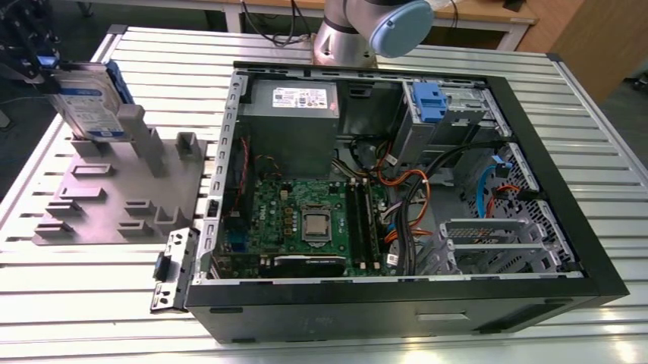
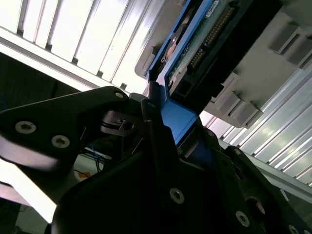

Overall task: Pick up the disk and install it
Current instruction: 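Pick up the disk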

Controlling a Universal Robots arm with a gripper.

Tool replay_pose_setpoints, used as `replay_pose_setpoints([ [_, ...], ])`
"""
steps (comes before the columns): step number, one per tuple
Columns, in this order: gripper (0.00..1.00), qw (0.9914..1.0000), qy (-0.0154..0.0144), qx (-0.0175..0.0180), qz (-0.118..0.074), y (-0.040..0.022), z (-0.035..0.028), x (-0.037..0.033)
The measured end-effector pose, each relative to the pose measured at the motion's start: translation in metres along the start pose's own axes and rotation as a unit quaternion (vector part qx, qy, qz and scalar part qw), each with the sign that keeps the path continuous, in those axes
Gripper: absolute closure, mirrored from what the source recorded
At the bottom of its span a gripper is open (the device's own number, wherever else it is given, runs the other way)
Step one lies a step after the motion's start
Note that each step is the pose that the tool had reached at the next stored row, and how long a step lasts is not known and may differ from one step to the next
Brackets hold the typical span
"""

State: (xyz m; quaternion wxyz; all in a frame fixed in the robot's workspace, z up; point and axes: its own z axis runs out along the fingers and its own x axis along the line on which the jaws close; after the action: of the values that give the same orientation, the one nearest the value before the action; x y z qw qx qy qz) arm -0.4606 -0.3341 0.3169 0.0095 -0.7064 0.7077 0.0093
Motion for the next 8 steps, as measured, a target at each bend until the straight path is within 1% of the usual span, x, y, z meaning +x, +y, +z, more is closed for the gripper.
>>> replay_pose_setpoints([
  [8, 0.64, 1.0, 0.0, 0.0, 0.0, 0.0, -0.0029, -0.0001],
])
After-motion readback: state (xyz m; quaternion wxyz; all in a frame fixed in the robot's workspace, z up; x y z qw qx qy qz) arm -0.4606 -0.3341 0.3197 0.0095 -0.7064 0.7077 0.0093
